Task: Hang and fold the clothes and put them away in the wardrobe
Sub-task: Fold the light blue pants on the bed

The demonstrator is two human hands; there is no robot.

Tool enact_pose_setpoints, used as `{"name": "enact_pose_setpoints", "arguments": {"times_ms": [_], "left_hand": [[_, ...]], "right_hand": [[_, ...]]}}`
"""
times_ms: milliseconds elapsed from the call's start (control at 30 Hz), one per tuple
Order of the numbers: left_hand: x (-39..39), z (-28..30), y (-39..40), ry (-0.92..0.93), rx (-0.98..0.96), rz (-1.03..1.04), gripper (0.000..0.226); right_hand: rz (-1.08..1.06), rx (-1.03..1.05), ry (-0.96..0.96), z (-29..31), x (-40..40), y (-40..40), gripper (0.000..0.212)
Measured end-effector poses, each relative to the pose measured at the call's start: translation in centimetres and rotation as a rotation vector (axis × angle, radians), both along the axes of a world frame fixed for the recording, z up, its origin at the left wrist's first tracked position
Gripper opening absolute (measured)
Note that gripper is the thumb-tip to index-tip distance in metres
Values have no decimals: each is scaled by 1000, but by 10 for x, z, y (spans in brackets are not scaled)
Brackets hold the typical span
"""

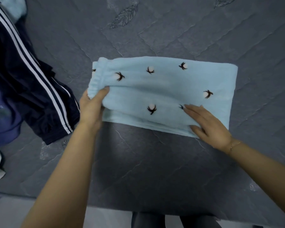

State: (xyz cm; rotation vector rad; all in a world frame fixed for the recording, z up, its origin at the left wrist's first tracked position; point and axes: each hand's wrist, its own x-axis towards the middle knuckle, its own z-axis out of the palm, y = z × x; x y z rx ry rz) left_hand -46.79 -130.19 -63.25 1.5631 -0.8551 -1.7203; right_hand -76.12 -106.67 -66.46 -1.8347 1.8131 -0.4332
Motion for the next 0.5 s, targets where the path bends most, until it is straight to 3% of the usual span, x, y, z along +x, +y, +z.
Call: {"name": "enact_pose_setpoints", "arguments": {"times_ms": [100,200,267,300,367,433,500], "left_hand": [[30,-5,0,-87,55,-10,45],[33,-20,7,-355,116,-120,75],[25,-21,7,-600,59,-182,93],[18,-18,7,-778,-39,-216,97],[3,-13,8,-1083,-414,-318,92],[-18,-17,10,-1122,-823,-538,74],[-37,-36,6,-1100,-978,-853,60]], "right_hand": [[41,90,-20,-4,22,-10,53],[-13,212,-22,-10,38,-17,54],[-77,160,-45,-6,38,-19,49],[-107,95,-30,-4,36,-20,48],[-182,-34,71,-4,29,-21,50],[-321,-34,183,-9,17,-26,52],[-455,125,239,-21,4,-31,53]]}}
